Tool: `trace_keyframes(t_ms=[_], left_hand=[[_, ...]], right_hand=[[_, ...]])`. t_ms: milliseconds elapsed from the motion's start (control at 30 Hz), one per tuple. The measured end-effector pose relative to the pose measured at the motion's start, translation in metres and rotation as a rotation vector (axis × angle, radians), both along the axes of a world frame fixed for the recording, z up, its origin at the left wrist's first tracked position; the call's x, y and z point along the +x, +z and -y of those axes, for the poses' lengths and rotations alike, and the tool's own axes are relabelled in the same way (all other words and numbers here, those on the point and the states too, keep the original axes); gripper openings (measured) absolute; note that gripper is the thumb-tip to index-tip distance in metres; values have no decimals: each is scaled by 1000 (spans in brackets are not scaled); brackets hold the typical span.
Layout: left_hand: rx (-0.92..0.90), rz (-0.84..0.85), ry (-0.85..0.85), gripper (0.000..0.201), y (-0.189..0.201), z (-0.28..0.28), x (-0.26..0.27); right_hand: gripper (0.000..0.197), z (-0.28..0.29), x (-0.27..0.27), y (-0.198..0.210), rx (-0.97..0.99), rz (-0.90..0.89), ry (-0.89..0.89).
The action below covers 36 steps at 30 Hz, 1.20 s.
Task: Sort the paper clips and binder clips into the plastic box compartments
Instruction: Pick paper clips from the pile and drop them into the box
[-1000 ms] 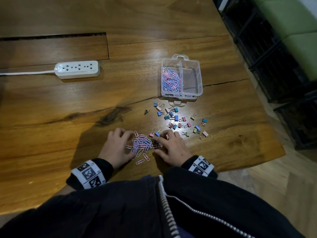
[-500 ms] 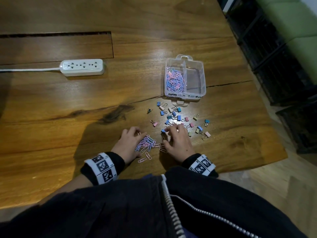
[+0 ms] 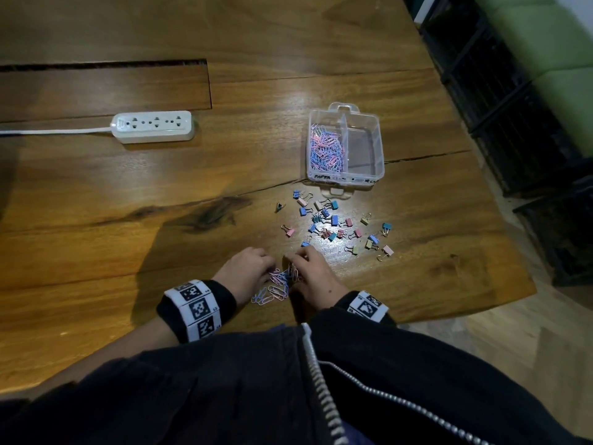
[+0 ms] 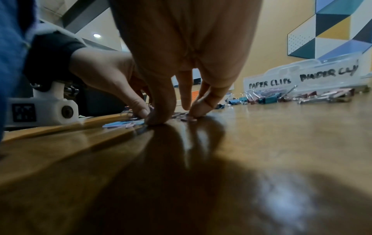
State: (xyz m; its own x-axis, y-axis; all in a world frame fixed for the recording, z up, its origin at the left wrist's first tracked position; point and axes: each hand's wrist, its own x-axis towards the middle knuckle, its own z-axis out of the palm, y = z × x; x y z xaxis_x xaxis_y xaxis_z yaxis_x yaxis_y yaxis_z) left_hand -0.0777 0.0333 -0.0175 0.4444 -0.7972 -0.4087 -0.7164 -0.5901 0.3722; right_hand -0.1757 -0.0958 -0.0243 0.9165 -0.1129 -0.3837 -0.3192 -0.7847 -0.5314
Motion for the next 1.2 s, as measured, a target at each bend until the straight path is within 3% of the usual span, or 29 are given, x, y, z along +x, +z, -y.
trace_keyframes(t_ms=[133,200,400,500,600,700,800,867,933,967,1000,1067,1167,1200], left_hand=[[-18,-193,146,23,4,1,12],[-24,-309,239,26,6,0,19],[-92,-454,376,22,5,-7,33],[-191,-833,631,13,6,-6,39],[-376,-1257,971,20,8,-5,39],[-482,-1363,1023,27,7,-5,39],[-394,-1203,893,31,5,-2,38],[-239,-878,651,30,6,1,34],[-78,-477,299,30,7,1,27],[17,-282,106,41,8,-1,23],[106,-126,-47,58,7,-2,19],[175,37,-174,80,1,-4,15],[112,43,-147,68,-6,-5,13],[96,37,-142,61,-6,-4,13]], right_hand=[[34,5,14,4,42,-6,43],[31,8,19,4,25,-39,69],[26,11,24,-7,-135,-22,173],[22,9,26,-10,-150,-42,166],[13,10,25,-5,25,-50,-35],[8,16,21,6,397,-43,-405],[19,29,16,12,794,-75,-619],[23,36,13,17,1060,-101,-720],[25,41,10,19,1181,-134,-780],[25,42,8,20,1201,-141,-789],[25,42,7,19,1203,-140,-791],[23,41,5,18,1106,-139,-755],[10,34,-1,13,704,-131,-532],[20,32,-4,10,550,-110,-433]])
